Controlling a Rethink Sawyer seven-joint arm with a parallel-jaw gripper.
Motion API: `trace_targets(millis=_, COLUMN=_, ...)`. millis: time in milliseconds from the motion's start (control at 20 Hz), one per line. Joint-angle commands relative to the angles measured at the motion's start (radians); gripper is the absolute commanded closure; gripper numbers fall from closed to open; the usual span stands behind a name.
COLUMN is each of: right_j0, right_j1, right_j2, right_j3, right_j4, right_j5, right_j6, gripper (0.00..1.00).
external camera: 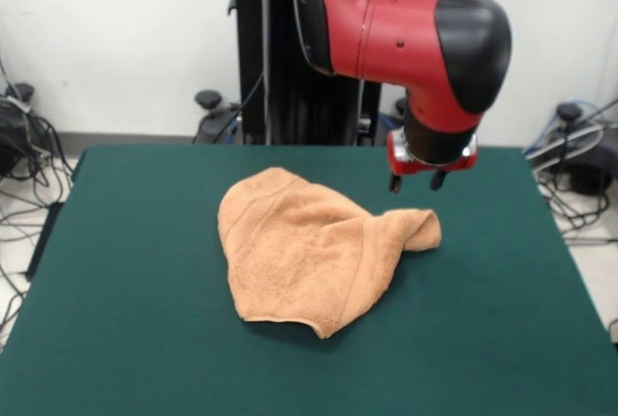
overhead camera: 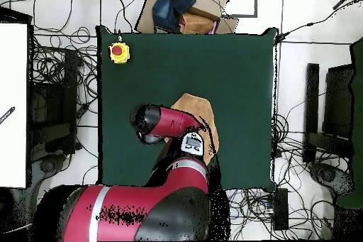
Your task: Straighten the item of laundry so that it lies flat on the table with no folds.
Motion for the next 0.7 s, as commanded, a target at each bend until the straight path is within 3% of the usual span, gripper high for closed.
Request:
trace_targets(millis=50, right_j0=0.082, right_j1=-0.051, right_j2=-0.093, right_j3=0.084, right_j4=0.06, right_j5=-0.218, right_j6=0.432, gripper=0.0)
trace_targets(millis=300, right_j0=0.081, right_j1=-0.1, right_j2=-0.12, right_j3=0.085, right_j4=0.065, right_j5=-0.125, right_j6=0.402, gripper=0.0)
trace_targets(millis=700, right_j0=0.083, right_j1=-0.181, right_j2=-0.139, right_j3=0.109, right_j4=0.045, right_j5=-0.1, right_j6=0.386, gripper=0.0)
